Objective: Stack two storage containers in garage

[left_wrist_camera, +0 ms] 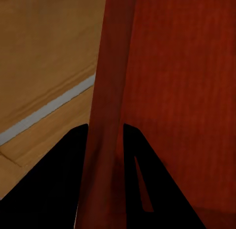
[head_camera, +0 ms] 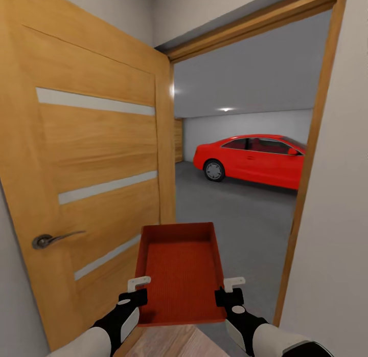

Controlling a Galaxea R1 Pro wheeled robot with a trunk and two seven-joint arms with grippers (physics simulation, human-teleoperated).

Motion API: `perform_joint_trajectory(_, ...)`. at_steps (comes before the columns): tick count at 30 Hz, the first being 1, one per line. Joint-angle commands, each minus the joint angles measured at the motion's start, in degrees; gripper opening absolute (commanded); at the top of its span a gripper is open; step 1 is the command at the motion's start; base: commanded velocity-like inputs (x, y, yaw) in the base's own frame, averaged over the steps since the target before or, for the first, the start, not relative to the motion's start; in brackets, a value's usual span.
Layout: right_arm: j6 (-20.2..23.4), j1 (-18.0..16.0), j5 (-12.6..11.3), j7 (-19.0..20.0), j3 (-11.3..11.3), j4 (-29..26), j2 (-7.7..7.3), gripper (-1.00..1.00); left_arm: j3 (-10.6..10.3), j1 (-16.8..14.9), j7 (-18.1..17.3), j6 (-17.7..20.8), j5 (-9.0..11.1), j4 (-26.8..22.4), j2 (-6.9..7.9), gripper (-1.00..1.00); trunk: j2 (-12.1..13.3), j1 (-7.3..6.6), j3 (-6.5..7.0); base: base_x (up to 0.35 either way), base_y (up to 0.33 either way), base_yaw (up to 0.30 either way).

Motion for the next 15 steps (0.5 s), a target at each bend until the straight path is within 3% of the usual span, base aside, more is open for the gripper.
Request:
perform_joint_trajectory(1, 0.02, -0.06, -0.24, 0.07, -3.78, 0.19, 0.05, -1.0, -0.31, -0.01, -4.46, -2.41, 0.3, -0.31, 3.46, -1.0, -0.07, 0.03, -0.07, 0.173, 0.246, -0.275)
perform_joint_trajectory(15, 0.02, -0.09, -0.26, 0.07, -3.78, 0.19, 0.05, -1.0, -0.2, -0.01, -4.31, -5.76, 0.42, 0.18, 3.46, -1.0, -0.07, 0.03, 0.36, 0.176, 0.164, -0.276)
